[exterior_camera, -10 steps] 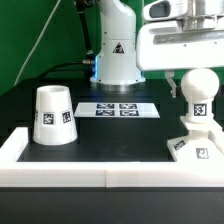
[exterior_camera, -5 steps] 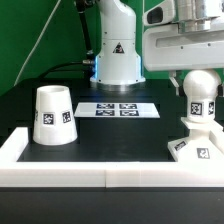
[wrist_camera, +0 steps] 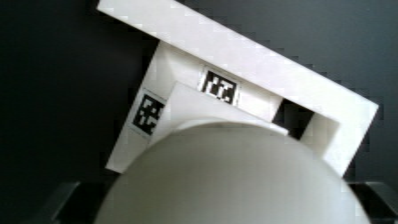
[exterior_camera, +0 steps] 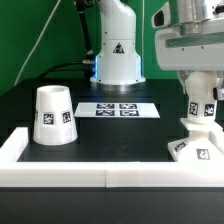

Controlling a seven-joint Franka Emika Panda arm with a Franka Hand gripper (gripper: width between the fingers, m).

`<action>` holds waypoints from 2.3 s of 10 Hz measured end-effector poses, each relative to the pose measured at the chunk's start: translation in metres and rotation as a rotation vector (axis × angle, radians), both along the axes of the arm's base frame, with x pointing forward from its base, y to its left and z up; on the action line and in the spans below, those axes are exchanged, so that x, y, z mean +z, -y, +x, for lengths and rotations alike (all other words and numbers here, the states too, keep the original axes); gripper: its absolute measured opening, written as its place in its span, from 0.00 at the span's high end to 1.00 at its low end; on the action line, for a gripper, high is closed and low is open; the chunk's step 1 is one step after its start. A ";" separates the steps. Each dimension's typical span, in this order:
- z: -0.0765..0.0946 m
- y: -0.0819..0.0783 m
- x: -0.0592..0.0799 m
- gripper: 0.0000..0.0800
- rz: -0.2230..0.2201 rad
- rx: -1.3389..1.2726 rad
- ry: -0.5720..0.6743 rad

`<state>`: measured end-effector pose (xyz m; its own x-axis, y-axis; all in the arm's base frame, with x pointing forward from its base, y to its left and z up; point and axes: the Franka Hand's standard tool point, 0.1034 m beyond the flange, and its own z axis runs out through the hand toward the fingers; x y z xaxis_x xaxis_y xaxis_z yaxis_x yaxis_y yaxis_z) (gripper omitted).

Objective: Assemble lamp

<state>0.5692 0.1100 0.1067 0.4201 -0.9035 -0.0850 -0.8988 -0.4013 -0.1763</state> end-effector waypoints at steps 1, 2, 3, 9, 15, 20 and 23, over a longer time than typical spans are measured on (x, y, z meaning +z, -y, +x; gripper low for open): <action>0.000 0.000 0.000 0.28 -0.012 0.065 0.007; 0.000 0.001 0.001 0.16 -0.030 0.183 0.016; 0.003 0.001 0.003 0.13 -0.037 0.240 0.030; 0.004 0.003 0.003 0.13 -0.104 0.759 0.109; 0.009 0.015 0.007 0.13 -0.208 1.504 0.195; 0.008 0.018 0.006 0.13 -0.254 1.793 0.214; 0.007 0.013 0.006 0.13 -0.311 2.206 0.229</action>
Offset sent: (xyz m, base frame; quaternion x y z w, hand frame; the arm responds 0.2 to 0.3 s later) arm 0.0025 -0.0044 0.0057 -0.0024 -0.0018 -0.2133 0.9770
